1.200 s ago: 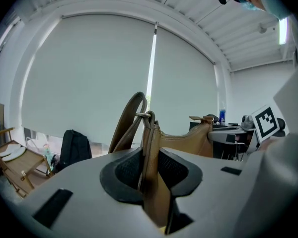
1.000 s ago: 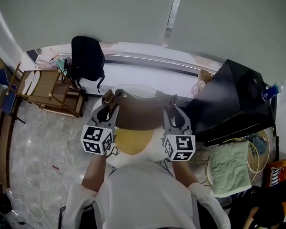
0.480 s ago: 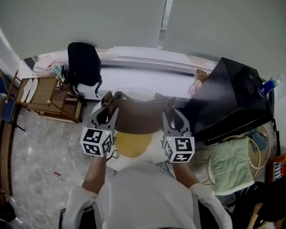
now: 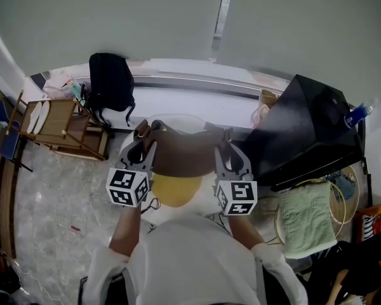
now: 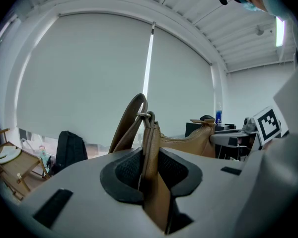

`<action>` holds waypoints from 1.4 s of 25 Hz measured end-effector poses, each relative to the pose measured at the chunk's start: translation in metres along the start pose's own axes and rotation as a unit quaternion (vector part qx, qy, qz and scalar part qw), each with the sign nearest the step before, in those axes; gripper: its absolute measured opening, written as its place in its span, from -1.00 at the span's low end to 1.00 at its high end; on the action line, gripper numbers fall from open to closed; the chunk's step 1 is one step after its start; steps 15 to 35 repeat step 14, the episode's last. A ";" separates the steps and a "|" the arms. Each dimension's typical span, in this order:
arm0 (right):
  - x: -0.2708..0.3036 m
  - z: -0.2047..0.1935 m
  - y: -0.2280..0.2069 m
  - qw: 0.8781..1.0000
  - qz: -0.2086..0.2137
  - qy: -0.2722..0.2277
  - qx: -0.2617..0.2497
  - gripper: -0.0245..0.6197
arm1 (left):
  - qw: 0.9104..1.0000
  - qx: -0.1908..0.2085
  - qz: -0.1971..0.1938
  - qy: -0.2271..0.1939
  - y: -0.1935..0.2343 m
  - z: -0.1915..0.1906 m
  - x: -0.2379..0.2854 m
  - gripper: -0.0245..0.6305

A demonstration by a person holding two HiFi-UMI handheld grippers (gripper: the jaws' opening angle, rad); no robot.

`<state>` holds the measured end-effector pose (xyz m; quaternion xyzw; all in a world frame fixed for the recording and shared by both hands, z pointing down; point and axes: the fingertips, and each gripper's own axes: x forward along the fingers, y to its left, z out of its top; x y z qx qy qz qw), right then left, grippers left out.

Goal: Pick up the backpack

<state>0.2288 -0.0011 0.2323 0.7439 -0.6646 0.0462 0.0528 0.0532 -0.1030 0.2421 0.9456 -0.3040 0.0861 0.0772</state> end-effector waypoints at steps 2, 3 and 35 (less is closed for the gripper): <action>0.002 -0.002 0.001 1.000 0.002 0.003 0.000 -0.49 | 1.000 -0.002 0.003 0.002 0.002 -0.001 0.000 -0.62; 0.003 -0.003 0.001 1.000 0.003 0.004 0.000 -0.50 | 1.000 -0.004 0.005 0.003 0.002 -0.002 0.001 -0.62; 0.007 -0.001 0.001 1.000 0.005 0.004 -0.002 -0.50 | 1.000 -0.007 0.008 0.001 0.005 -0.001 0.002 -0.62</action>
